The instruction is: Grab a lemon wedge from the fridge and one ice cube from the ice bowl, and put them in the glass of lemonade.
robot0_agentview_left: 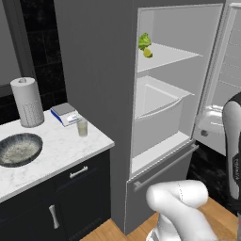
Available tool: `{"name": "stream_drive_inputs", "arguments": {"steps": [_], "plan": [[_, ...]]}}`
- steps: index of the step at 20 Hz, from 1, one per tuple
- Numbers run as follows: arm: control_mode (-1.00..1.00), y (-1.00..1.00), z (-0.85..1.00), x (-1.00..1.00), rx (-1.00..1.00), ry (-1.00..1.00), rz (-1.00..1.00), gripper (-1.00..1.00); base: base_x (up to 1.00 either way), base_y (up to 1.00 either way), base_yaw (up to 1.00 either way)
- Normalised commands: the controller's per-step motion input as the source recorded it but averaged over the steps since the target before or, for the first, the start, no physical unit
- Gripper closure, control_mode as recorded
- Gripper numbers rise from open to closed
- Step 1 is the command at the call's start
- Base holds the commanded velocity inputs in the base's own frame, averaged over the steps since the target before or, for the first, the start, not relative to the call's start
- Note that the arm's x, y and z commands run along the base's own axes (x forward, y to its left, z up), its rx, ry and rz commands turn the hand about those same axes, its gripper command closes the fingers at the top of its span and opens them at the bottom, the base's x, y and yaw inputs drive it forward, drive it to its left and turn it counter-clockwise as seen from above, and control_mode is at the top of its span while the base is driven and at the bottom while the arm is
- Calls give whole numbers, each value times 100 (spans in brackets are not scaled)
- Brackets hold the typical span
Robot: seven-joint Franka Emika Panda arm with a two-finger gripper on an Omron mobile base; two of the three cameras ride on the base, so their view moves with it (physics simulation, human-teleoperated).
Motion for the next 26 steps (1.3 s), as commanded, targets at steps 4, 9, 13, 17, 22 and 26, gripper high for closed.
{"name": "stream_drive_inputs", "arguments": {"steps": [4,9,13,17,22,26], "plan": [[-100,10,-66,32,1,2,-9,-100,0,0,0],[-100,5,-15,6,0,-3,1,-100,0,0,0],[-100,0,7,0,0,-8,8,-100,0,0,0],[-100,-4,15,0,0,-8,13,-100,0,0,0],[100,-3,8,0,0,-3,3,-100,5,-21,20],[100,0,0,0,0,0,0,-100,40,-44,30]]}}
